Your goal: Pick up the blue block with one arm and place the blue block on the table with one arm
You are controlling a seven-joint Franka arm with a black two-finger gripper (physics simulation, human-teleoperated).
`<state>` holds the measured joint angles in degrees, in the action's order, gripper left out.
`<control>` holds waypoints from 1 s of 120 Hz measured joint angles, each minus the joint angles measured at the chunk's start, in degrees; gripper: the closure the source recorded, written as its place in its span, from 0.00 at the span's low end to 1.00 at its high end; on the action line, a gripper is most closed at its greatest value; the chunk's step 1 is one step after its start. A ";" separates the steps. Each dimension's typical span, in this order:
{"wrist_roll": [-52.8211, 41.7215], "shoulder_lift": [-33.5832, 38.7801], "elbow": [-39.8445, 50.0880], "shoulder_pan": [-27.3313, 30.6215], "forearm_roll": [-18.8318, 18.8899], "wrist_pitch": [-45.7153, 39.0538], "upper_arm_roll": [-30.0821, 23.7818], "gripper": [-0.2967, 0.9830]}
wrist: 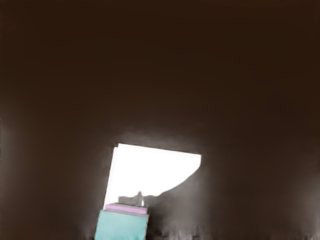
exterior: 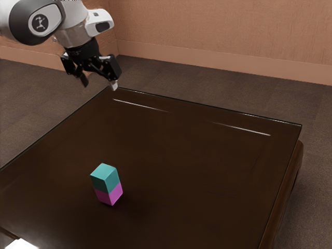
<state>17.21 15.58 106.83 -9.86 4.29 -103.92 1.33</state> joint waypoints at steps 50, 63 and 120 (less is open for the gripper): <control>3.06 0.61 23.48 1.08 0.74 -10.95 1.40 0.23; 4.32 0.38 28.71 1.66 0.51 -16.67 1.62 0.23; 3.90 -4.91 31.40 3.93 0.87 -26.04 1.63 0.23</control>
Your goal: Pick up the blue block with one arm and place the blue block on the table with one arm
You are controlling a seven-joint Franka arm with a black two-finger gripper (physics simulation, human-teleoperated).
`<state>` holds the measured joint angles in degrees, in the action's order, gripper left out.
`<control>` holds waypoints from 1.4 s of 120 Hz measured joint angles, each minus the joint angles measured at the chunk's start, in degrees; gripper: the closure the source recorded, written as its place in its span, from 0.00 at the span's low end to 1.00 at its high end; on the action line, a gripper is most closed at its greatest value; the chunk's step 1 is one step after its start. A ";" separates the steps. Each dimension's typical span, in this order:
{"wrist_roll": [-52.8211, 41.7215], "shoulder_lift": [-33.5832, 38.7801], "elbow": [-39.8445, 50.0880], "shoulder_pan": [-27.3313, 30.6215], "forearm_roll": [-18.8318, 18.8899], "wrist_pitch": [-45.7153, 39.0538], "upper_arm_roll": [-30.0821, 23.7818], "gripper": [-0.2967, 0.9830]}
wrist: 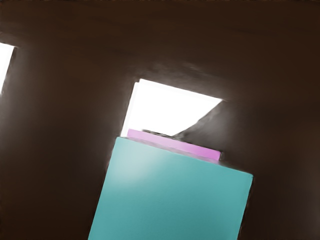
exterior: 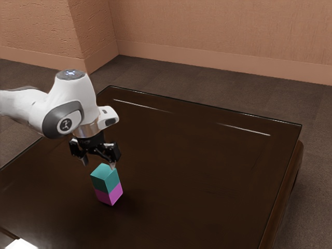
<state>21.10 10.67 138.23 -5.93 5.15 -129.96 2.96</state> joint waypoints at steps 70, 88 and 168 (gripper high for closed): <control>-4.95 -5.30 1.69 1.03 -2.65 -6.00 -0.06 0.23; -5.67 -7.48 1.49 1.01 -2.57 -6.87 -0.06 0.23; -4.63 -28.68 -31.13 2.38 5.90 -2.04 0.16 0.51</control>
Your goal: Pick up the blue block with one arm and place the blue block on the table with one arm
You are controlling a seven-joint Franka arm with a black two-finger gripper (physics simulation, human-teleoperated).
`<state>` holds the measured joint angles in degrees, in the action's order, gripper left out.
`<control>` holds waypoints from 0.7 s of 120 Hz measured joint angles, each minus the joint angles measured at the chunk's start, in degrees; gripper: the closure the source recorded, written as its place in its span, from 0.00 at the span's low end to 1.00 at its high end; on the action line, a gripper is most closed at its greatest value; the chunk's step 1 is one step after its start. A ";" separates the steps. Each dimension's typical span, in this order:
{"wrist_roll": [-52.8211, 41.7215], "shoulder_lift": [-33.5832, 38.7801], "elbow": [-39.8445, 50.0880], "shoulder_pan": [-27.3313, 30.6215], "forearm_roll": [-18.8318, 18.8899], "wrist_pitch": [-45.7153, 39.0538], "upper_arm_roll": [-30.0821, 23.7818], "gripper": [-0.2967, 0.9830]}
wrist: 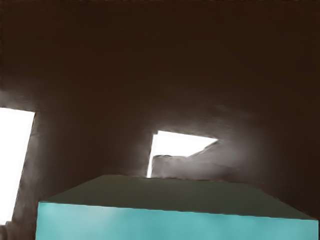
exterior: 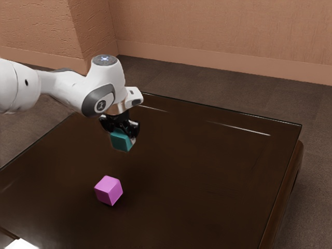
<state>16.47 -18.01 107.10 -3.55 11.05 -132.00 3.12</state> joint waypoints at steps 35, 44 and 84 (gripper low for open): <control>-0.61 -13.02 -12.08 1.24 -0.45 0.64 -0.47 0.40; -0.89 -10.90 -11.17 1.26 -0.76 0.62 -0.43 0.35; -1.68 34.28 5.82 -0.09 -2.40 18.86 -5.56 0.26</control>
<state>14.80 16.26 112.92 -3.64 8.65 -113.14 -2.44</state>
